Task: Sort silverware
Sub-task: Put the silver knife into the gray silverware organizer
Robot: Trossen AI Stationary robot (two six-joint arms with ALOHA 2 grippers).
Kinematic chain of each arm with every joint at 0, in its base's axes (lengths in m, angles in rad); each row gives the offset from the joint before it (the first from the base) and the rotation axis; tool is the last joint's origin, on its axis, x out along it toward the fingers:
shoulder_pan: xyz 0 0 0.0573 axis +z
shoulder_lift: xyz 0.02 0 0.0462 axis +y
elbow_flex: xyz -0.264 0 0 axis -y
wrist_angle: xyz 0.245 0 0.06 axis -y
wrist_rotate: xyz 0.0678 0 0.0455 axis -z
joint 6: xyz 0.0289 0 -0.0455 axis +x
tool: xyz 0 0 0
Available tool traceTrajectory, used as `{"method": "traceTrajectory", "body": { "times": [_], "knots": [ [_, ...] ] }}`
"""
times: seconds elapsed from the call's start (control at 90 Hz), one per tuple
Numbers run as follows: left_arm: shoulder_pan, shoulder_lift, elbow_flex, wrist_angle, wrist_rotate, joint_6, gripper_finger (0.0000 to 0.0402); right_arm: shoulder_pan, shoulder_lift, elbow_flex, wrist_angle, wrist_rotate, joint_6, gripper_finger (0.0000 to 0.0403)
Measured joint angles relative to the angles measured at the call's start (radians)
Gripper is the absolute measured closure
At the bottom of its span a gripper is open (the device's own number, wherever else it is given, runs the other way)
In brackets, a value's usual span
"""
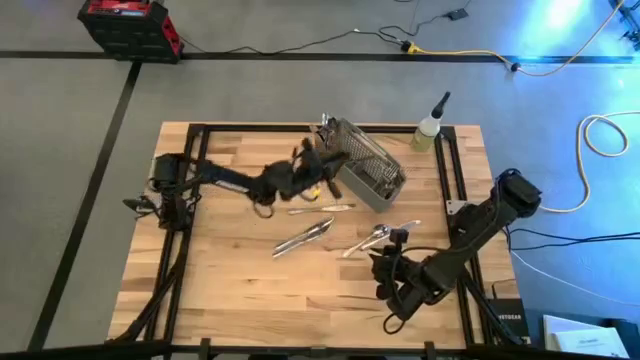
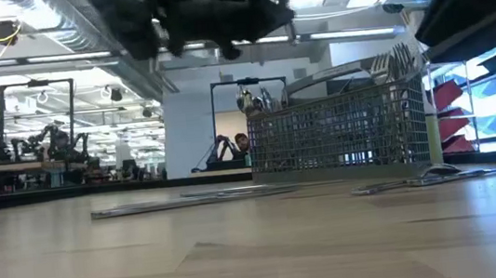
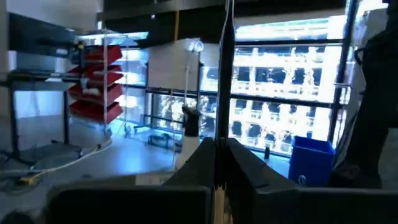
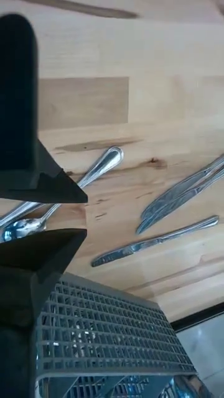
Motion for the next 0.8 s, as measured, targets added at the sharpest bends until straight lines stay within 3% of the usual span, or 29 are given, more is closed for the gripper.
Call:
{"method": "traceTrajectory", "body": {
  "times": [0.1,0.2,0.311,0.8],
  "knots": [
    [0.045,0.088,0.105,-0.092,0.080,0.040,0.0401,0.000,0.000,0.000,0.000,0.001,0.000,0.0343],
    [0.071,0.164,0.183,-0.184,0.073,0.112,0.0401,0.001,0.000,-0.002,0.000,0.000,0.012,0.0343],
    [0.094,0.220,0.229,-0.178,0.080,0.081,0.0401,0.001,0.000,-0.004,-0.002,0.000,0.014,0.0343],
    [0.095,0.239,0.235,-0.238,0.031,0.078,0.0397,0.000,0.001,-0.004,-0.002,0.001,0.015,0.0343]
  ]
}}
